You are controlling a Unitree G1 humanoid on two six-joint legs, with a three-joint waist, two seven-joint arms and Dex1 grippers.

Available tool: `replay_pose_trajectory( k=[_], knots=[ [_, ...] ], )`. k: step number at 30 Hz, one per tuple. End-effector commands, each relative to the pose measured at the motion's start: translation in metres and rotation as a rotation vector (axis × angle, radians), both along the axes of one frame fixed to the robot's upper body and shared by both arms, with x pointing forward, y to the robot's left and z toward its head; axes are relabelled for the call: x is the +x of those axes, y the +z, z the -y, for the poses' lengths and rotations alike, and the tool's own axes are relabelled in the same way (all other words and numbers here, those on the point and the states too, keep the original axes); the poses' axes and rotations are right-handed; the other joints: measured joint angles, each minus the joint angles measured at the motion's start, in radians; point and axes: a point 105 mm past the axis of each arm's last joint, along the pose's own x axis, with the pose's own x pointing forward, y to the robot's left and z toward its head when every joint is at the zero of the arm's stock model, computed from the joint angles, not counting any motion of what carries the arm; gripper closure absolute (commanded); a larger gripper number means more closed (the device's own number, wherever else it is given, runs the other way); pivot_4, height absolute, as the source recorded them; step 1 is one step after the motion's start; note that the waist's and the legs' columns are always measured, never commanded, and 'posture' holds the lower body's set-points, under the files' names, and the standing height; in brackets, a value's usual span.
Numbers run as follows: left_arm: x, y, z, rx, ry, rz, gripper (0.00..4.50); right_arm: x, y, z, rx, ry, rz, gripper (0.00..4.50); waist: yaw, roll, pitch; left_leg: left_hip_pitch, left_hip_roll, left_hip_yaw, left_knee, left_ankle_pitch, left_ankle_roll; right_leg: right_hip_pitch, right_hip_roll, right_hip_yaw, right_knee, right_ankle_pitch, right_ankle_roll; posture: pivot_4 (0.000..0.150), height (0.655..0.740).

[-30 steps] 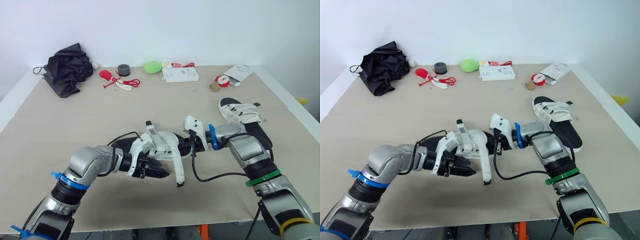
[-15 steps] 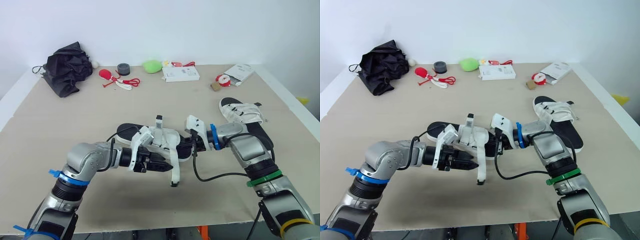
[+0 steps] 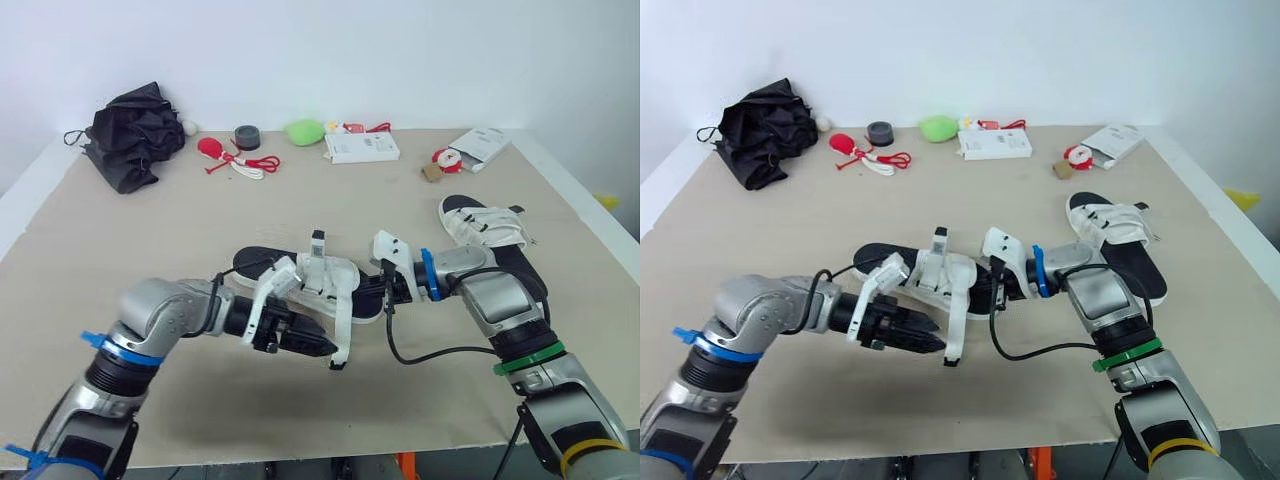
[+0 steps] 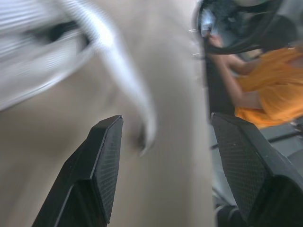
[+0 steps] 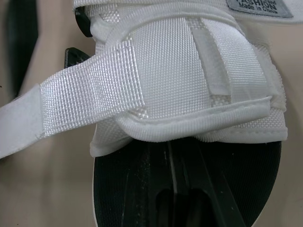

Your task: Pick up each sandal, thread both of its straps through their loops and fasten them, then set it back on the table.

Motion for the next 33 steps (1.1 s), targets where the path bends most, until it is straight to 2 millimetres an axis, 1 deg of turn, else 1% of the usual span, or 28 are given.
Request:
replay_pose_trajectory(
  k=[1,2,4,9,14,15,16,17,18,19,20,21,22,26,29,31,33],
  knots=[
    [-0.020,0.000,0.009,-0.028,-0.048,-0.068,1.44,-0.003,-0.028,0.015,-0.084,-0.071,-0.080,4.50,0.000,0.000,0.000,0.000,0.000,0.000,0.000,0.000,0.000,0.000,0.000,0.000,0.000,0.000,0.000,0.150,0.7400],
    [-0.024,-0.002,0.009,-0.029,-0.058,-0.095,1.44,-0.003,-0.028,0.015,-0.084,-0.072,-0.080,4.50,0.000,0.000,0.000,0.000,0.000,0.000,-0.001,0.000,0.000,0.000,0.000,0.000,0.000,0.001,0.002,0.150,0.7400],
    [-0.027,-0.004,0.010,-0.028,-0.056,-0.131,1.44,-0.004,-0.029,0.016,-0.086,-0.074,-0.081,4.50,0.000,0.000,0.000,0.000,0.000,0.000,-0.001,0.000,0.000,0.000,0.000,0.000,0.000,0.002,0.004,0.150,0.7400],
    [-0.024,-0.012,0.014,0.013,-0.039,-0.147,1.44,-0.004,-0.028,0.017,-0.086,-0.080,-0.082,4.50,0.000,0.000,0.000,0.001,0.000,0.000,-0.001,0.000,0.000,0.001,0.001,0.000,0.000,0.000,0.003,0.150,0.7400],
    [-0.020,-0.016,0.022,0.003,-0.005,-0.153,1.44,-0.005,-0.028,0.018,-0.088,-0.082,-0.085,4.50,0.001,0.000,0.000,0.001,0.000,0.000,-0.001,0.000,0.000,0.001,0.001,0.000,0.000,0.000,0.002,0.150,0.7400],
    [-0.019,-0.016,0.023,0.003,0.003,-0.150,1.94,-0.006,-0.028,0.019,-0.088,-0.082,-0.086,4.50,0.001,0.000,0.000,0.001,-0.001,0.000,-0.001,0.000,0.000,0.001,0.000,0.000,0.000,0.000,0.002,0.150,0.7400],
    [-0.019,-0.017,0.023,0.002,0.009,-0.149,2.28,-0.006,-0.028,0.019,-0.089,-0.082,-0.086,4.50,0.001,0.000,0.000,0.001,-0.001,-0.001,-0.001,0.000,0.000,0.001,0.000,0.000,0.000,0.001,0.003,0.150,0.7400],
    [-0.016,-0.018,0.024,0.003,0.026,-0.144,2.48,-0.006,-0.028,0.020,-0.090,-0.083,-0.086,4.50,0.002,0.000,0.000,0.001,-0.001,-0.001,-0.001,0.000,-0.001,0.001,0.000,0.000,0.000,0.001,0.004,0.150,0.7400],
    [-0.016,-0.018,0.024,0.000,0.027,-0.148,3.02,-0.006,-0.028,0.020,-0.091,-0.085,-0.086,4.50,0.002,0.000,0.000,0.001,-0.001,-0.001,-0.001,0.000,-0.001,0.001,0.001,0.000,0.000,0.001,0.004,0.150,0.7400],
    [-0.015,-0.018,0.024,-0.001,0.037,-0.146,3.38,-0.006,-0.028,0.020,-0.091,-0.086,-0.087,4.50,0.002,0.000,0.000,0.001,-0.001,-0.001,-0.001,0.000,-0.001,0.001,0.001,0.000,0.000,0.001,0.004,0.150,0.7400],
    [-0.014,-0.017,0.023,-0.001,0.042,-0.143,3.64,-0.006,-0.028,0.021,-0.091,-0.087,-0.086,4.50,0.002,0.000,0.000,0.001,-0.001,-0.001,-0.001,0.000,-0.001,0.001,0.000,0.000,0.000,0.001,0.004,0.150,0.7400],
    [-0.013,-0.017,0.021,0.003,0.049,-0.134,4.22,-0.005,-0.027,0.021,-0.091,-0.087,-0.086,4.50,0.002,0.000,0.000,0.001,-0.001,-0.001,-0.001,0.000,-0.001,0.001,0.000,0.000,0.000,0.001,0.004,0.150,0.7400],
    [-0.011,-0.017,0.021,0.006,0.056,-0.127,4.45,-0.005,-0.027,0.020,-0.091,-0.087,-0.085,4.50,0.002,0.000,0.000,0.001,-0.001,-0.001,-0.001,0.000,-0.001,0.001,0.000,0.000,0.000,0.001,0.004,0.150,0.7400],
    [-0.007,-0.015,0.016,0.017,0.069,-0.113,4.45,-0.004,-0.027,0.019,-0.086,-0.086,-0.084,4.50,0.002,0.000,0.000,0.001,-0.001,-0.001,-0.001,0.000,-0.001,0.001,0.000,0.000,0.000,0.001,0.004,0.150,0.7400],
    [-0.001,-0.009,0.008,0.033,0.072,-0.089,4.45,-0.005,-0.028,0.017,-0.083,-0.082,-0.085,4.50,0.002,0.000,0.000,0.001,-0.001,-0.001,-0.001,0.000,-0.001,0.001,0.000,0.000,0.000,0.000,0.003,0.150,0.7400],
    [0.004,0.001,0.003,0.024,0.064,-0.078,4.45,-0.005,-0.029,0.016,-0.083,-0.080,-0.084,4.50,0.002,0.000,0.000,0.001,-0.001,-0.001,-0.001,0.000,-0.001,0.001,0.001,-0.001,0.000,-0.001,0.001,0.150,0.7400],
    [0.009,0.016,-0.001,-0.009,0.045,-0.095,4.45,-0.005,-0.029,0.016,-0.082,-0.080,-0.083,4.50,0.002,-0.001,0.000,0.000,-0.001,-0.001,-0.001,0.000,-0.001,0.001,0.001,-0.001,0.000,-0.001,0.001,0.150,0.7400]
  ],
)
